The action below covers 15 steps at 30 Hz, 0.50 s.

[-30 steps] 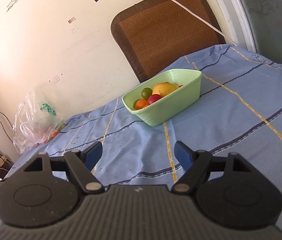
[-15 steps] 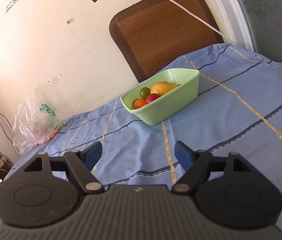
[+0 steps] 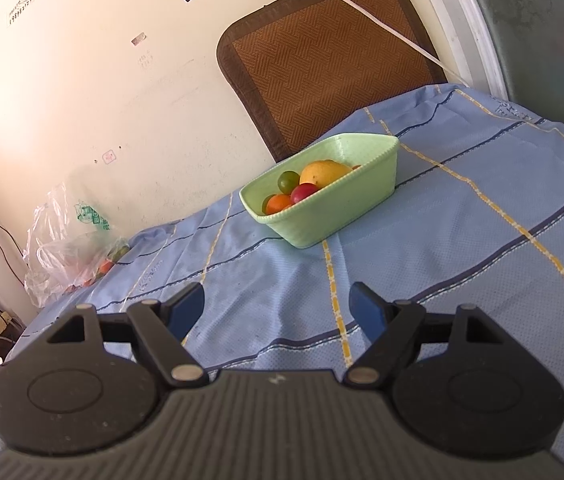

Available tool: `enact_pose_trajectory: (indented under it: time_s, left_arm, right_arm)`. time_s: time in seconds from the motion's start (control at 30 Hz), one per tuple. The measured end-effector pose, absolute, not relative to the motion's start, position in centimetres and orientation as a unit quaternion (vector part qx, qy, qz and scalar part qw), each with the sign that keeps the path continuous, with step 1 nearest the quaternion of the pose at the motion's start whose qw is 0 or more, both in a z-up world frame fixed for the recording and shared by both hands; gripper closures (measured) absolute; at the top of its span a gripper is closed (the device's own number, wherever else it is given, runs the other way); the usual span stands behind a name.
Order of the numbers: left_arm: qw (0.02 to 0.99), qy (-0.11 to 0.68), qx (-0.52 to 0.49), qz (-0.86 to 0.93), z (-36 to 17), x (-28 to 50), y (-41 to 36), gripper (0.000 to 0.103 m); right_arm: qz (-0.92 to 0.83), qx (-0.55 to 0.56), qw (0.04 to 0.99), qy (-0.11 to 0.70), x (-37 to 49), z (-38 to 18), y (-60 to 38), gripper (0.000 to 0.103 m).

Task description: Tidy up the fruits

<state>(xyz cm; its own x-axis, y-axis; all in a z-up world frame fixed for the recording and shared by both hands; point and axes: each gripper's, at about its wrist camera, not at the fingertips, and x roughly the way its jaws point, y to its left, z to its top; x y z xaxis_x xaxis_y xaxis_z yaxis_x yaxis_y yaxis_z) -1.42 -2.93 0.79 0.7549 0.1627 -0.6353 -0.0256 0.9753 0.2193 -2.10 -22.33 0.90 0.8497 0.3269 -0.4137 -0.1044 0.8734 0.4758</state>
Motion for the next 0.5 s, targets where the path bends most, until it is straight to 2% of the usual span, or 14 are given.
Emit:
enact_pose_trajectory:
  time_s: [0.5]
  left_arm:
    - [0.932, 0.347, 0.096, 0.039, 0.92, -1.55, -3.04, 0.0]
  right_arm:
    - [0.115, 0.224, 0.935, 0.249, -2.07, 0.83, -22.3, 0.022]
